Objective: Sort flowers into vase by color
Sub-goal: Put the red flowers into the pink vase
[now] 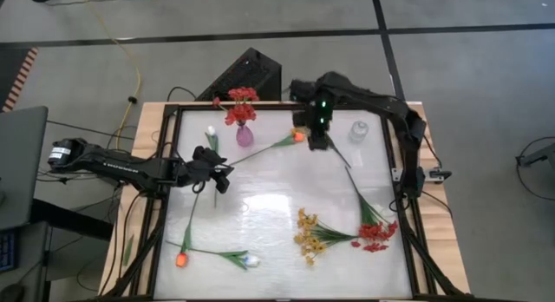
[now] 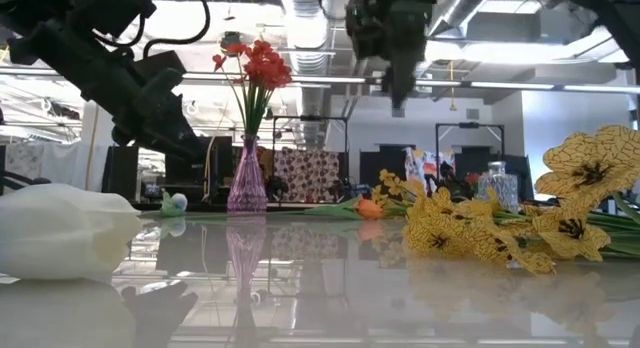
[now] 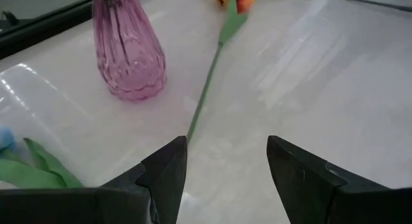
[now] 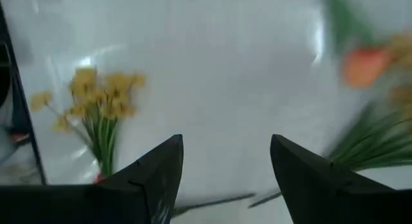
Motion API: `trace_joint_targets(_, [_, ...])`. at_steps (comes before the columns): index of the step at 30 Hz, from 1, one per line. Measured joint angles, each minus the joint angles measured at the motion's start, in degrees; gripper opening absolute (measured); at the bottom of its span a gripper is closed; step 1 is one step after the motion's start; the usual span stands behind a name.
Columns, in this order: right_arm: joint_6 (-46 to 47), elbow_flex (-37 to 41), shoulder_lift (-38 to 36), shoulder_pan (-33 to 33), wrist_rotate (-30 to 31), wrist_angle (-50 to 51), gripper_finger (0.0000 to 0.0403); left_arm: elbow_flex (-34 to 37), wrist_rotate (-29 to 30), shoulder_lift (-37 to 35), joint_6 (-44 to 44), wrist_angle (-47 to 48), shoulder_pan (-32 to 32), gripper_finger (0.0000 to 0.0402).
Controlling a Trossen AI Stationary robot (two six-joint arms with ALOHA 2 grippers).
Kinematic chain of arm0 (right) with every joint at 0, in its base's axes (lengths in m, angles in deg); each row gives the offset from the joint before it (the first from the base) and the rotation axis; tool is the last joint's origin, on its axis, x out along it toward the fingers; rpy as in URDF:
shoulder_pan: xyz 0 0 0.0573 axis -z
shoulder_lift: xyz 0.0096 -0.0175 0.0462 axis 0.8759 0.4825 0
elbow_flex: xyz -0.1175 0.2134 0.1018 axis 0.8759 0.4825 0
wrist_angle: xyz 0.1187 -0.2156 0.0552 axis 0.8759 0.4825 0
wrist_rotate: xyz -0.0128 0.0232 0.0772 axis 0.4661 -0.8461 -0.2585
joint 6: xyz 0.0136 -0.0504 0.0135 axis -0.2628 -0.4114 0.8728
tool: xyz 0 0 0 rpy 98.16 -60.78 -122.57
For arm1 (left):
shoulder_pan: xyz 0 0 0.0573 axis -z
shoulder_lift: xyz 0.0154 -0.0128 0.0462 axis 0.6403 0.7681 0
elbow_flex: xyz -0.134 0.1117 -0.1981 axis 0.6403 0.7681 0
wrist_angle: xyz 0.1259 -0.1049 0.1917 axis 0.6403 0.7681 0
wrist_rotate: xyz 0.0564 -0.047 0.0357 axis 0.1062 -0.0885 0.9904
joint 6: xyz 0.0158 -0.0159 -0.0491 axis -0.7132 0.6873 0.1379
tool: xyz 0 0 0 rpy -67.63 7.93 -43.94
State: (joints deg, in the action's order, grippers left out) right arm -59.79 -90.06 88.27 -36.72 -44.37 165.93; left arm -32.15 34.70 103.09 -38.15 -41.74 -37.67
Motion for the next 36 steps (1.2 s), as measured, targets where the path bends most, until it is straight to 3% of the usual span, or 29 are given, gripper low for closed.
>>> trace_joint_targets(7, [-13.5, 22.8, -7.9, -7.8, 3.8, 0.3, 0.026, 2.1, 1.0, 0.0, -2.6, -5.1, 0.2, 0.0203])
trace_joint_targets(17, [-53.6, 42.4, -9.6, -22.2, 21.4, -1.1, 0.026, 2.4, 1.5, 0.0, -4.9, -6.7, 0.1, 0.0203])
trace_joint_targets(19, [-59.5, 45.7, -9.7, -24.2, 22.0, -2.4, 0.026, 2.4, 1.6, 0.0, -5.7, -6.7, 0.1, 0.0203])
trace_joint_targets(27, [-60.4, 53.2, -9.4, -33.7, 28.3, -14.5, 0.026, 2.4, 4.2, 0.0, -6.8, -6.6, 0.1, 0.0203])
trace_joint_targets(31, [-58.8, 53.8, -9.4, -37.9, 27.3, -19.9, 0.026, 2.4, 4.6, 0.0, -7.3, -6.7, -0.1, 0.0203])
trace_joint_targets(36, [-55.3, 56.6, -9.7, -38.6, 21.2, -24.5, 0.026, 2.4, 4.6, 0.0, -6.8, -6.7, -0.9, 0.0203])
